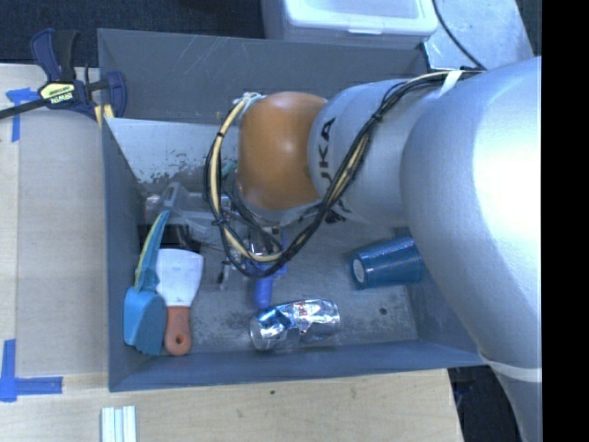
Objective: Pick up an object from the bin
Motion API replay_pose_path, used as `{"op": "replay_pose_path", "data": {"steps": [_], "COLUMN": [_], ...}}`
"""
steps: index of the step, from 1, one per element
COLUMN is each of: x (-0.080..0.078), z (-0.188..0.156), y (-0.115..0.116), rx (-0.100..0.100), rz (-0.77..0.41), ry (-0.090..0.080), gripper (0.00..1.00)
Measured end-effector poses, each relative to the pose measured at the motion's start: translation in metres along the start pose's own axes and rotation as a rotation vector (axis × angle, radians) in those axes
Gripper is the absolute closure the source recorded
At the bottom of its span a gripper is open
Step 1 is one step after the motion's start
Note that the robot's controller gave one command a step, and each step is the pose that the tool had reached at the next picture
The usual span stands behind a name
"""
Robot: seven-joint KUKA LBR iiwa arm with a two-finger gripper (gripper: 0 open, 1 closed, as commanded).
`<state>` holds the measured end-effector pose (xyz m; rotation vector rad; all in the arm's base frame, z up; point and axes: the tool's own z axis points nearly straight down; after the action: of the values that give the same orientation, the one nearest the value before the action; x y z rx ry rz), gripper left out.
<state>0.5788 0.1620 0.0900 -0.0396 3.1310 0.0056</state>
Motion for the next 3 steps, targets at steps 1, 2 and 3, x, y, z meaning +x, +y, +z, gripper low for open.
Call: {"op": "replay_pose_path", "data": {"steps": [1,2,3], "x": [-0.007,0.001,-0.017], "z": [0.011,0.012,-0.053], "y": [0.025,0.02,0.019], "rx": [0.001,-0.006,-0.004], "rz": [0.117,0.068,0.105], "ry": [-0.012,-0.022,-0.026], "gripper": [0.0,0.0,0.0]}}
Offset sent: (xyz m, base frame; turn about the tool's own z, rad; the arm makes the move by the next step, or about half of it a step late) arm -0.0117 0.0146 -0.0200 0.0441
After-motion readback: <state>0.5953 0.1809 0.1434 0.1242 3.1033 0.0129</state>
